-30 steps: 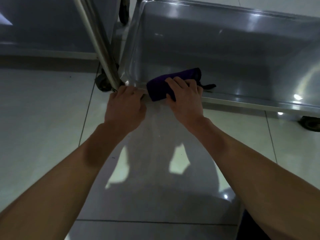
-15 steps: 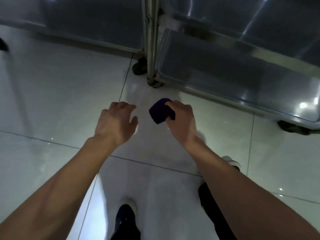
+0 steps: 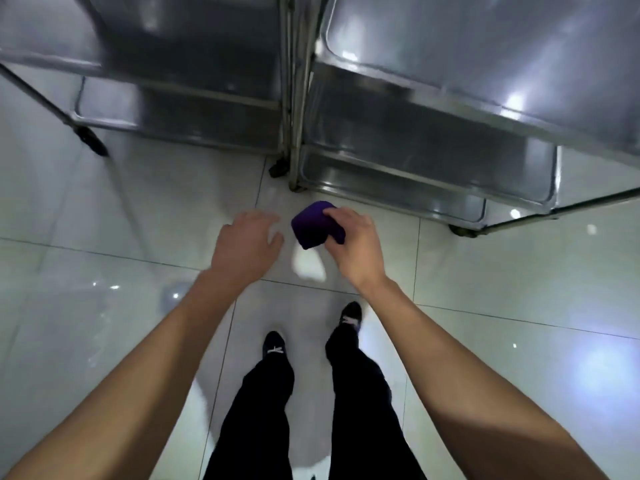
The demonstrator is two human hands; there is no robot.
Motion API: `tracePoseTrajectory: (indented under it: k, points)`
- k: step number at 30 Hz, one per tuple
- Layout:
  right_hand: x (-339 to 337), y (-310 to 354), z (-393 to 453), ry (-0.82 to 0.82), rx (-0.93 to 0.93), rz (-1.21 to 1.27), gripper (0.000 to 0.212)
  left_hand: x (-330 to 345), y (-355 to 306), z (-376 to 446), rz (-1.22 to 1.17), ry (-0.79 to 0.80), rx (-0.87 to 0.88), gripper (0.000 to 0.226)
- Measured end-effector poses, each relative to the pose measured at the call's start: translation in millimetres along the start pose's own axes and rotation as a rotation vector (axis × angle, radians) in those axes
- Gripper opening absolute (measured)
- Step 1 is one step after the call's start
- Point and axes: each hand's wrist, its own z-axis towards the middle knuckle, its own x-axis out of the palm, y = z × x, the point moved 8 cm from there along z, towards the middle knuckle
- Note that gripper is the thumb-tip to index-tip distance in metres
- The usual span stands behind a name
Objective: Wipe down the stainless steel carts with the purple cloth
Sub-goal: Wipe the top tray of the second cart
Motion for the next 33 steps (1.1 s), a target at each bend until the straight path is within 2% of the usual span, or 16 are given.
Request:
tracePoseTrajectory:
  k: [6, 9, 15, 18, 22, 27, 33]
  points:
    - [-69.2, 34.6, -37.1, -0.026, -0.001, 0.022, 0.047, -70.7, -44.0, -40.4, 0.063, -0.064, 0.01, 0.046]
    - [-98.3, 48.8, -40.0, -0.066, -0.071, 0.05, 0.046, -89.1, -65.8, -48.6, 0.089, -0.092, 0.015, 0.044]
    - [-126.7, 66.6, -24.9, 0.004, -0.15, 0.071, 0.049, -108.4, -85.8, -60.4, 0.115, -0.108, -0.067, 0.044]
    - [-129.4, 72.7, -17.9, 0.013, -0.203, 0.067, 0.049, -108.7, -78.3, -68.0, 0.126, -0.07, -0.161, 0.048]
    - [-126.6, 86.9, -3.2, 0.024, -0.231, 0.084, 0.05, -122.1, -61.2, -76.9, 0.091, -0.126, -0.24, 0.047]
    - [-113.2, 121.1, 30.4, 0.032, -0.283, 0.09, 0.049, -149.4, -32.5, -64.3, 0.074, -0.154, -0.266, 0.048]
    - [-72.0, 184.6, 80.8, 0.04, -0.332, 0.112, 0.049, -188.3, 34.2, -45.9, -0.01, -0.287, -0.278, 0.041]
